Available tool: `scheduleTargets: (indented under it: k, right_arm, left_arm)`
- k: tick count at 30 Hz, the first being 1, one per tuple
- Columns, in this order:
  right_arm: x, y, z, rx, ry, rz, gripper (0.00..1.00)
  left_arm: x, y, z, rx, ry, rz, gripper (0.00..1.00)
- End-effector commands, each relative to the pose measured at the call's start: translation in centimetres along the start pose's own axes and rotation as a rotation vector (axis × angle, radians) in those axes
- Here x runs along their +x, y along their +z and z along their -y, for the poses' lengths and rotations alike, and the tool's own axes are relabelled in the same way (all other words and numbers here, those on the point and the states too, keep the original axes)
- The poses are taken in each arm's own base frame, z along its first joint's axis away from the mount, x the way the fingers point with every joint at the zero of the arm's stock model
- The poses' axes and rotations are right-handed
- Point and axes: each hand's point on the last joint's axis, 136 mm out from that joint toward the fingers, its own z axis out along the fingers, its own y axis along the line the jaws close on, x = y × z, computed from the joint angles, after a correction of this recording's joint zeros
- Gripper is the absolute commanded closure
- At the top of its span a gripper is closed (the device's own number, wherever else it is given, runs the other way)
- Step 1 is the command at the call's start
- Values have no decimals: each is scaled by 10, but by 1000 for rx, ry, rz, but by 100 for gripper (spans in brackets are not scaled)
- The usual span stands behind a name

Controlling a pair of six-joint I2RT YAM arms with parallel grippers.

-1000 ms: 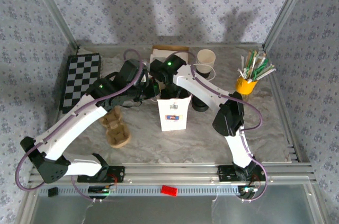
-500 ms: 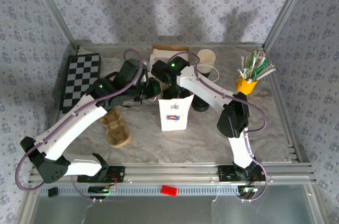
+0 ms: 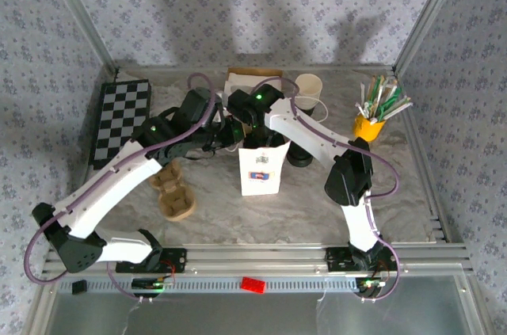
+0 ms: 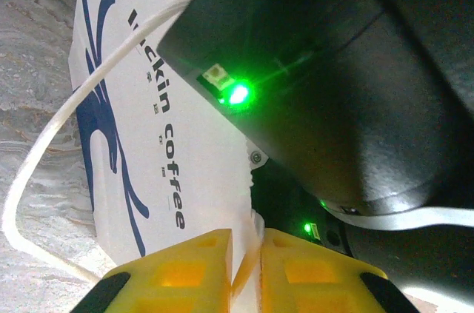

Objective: Pack the takeout coffee

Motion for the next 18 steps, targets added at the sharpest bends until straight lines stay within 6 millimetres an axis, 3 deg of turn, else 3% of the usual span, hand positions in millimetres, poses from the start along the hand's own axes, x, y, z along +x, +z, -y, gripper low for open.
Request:
scheduleTargets:
  k: [1, 18]
  right_arm:
    - [4, 12, 7, 42, 29, -47, 47]
    - [1, 11, 10, 50, 45, -22, 47]
  left_arm:
    - [-5, -6, 10, 26, 9, 12, 84]
    - [-3, -6, 9, 24, 7, 10, 82]
